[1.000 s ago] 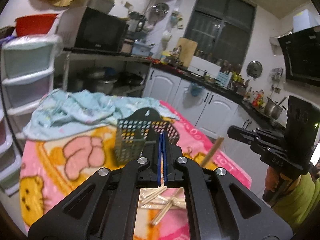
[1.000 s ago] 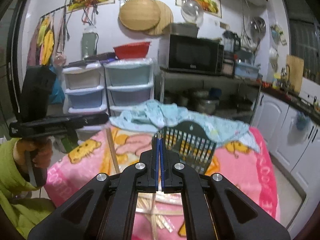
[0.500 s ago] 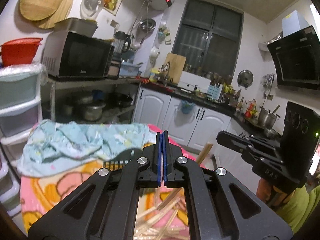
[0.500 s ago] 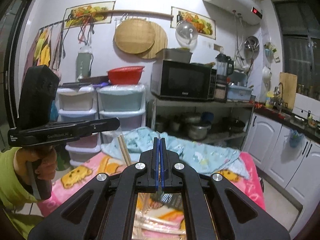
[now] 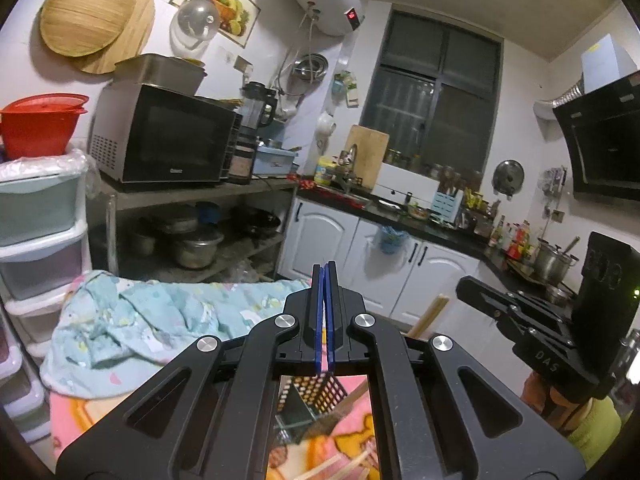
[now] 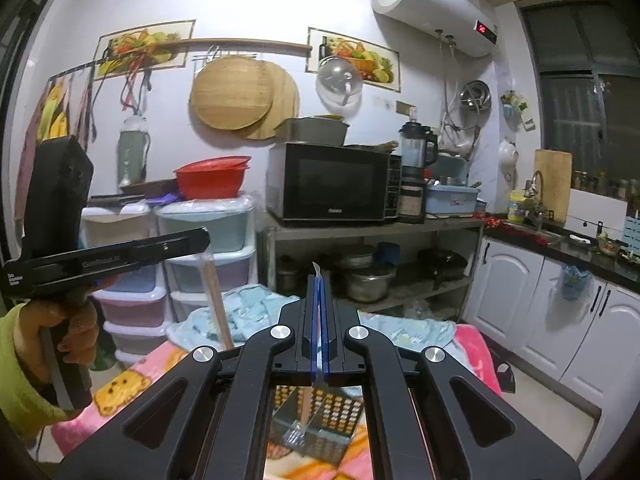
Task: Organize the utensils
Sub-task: 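Lift the held chopsticks with both tools and carry them above the green caddy, then open both tools to drop the chopsticks into the green caddy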
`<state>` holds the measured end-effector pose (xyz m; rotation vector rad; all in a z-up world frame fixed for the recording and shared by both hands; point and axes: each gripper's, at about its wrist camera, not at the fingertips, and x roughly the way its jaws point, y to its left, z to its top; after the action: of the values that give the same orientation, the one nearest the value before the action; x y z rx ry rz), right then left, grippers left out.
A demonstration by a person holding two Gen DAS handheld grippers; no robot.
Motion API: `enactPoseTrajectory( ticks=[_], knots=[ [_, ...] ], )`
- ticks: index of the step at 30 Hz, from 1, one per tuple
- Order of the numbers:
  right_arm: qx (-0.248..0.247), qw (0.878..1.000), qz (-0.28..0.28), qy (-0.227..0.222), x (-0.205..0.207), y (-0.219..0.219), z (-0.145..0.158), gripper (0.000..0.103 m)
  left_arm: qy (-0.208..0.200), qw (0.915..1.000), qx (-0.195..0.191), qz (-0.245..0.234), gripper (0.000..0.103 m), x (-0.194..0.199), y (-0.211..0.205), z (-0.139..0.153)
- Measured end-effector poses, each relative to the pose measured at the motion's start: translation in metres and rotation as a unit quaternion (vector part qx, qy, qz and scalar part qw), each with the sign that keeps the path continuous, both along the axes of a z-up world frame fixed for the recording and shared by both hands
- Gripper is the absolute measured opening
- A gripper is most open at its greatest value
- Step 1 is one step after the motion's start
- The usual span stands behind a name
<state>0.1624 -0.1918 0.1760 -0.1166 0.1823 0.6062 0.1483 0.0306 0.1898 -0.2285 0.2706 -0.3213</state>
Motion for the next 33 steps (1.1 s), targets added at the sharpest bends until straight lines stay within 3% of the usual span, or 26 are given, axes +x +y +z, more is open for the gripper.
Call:
enactPoseTrajectory(
  ticks=[12,25,26,27,28,29,31,33],
  knots=[
    [-0.004,1.0,-0.023,0.012,0.038,0.005,-0.001,0.001,0.013,0.9994,0.025,0.022,0.0,0.035,-0.001,-0.007],
    [-0.039,0.995,-0.051,0.081,0.074,0.022,-0.051,0.002,0.07,0.9962,0.029,0.041,0.002,0.056,0.009,-0.055],
    [-0.041,0.994,-0.055,0.088,0.076,0.023,-0.056,0.007,0.073,0.996,0.028,0.042,0.01,0.056,0.011,-0.058],
    [-0.043,0.993,-0.058,0.096,0.077,0.022,-0.06,0.024,0.078,0.9956,0.027,0.045,0.019,0.055,0.014,-0.062],
    [-0.04,0.992,-0.061,0.1,0.077,0.02,-0.063,0.042,0.079,0.9953,0.026,0.049,0.039,0.053,0.015,-0.064],
    [-0.035,0.992,-0.063,0.1,0.076,0.018,-0.065,0.045,0.08,0.9951,0.026,0.053,0.046,0.05,0.018,-0.067],
    [-0.029,0.992,-0.067,0.105,0.074,0.012,-0.07,0.046,0.08,0.9947,0.026,0.059,0.048,0.044,0.021,-0.071],
    [-0.025,0.991,-0.074,0.109,0.071,0.006,-0.073,0.052,0.079,0.9941,0.026,0.069,0.062,0.037,0.024,-0.074]
  ],
)
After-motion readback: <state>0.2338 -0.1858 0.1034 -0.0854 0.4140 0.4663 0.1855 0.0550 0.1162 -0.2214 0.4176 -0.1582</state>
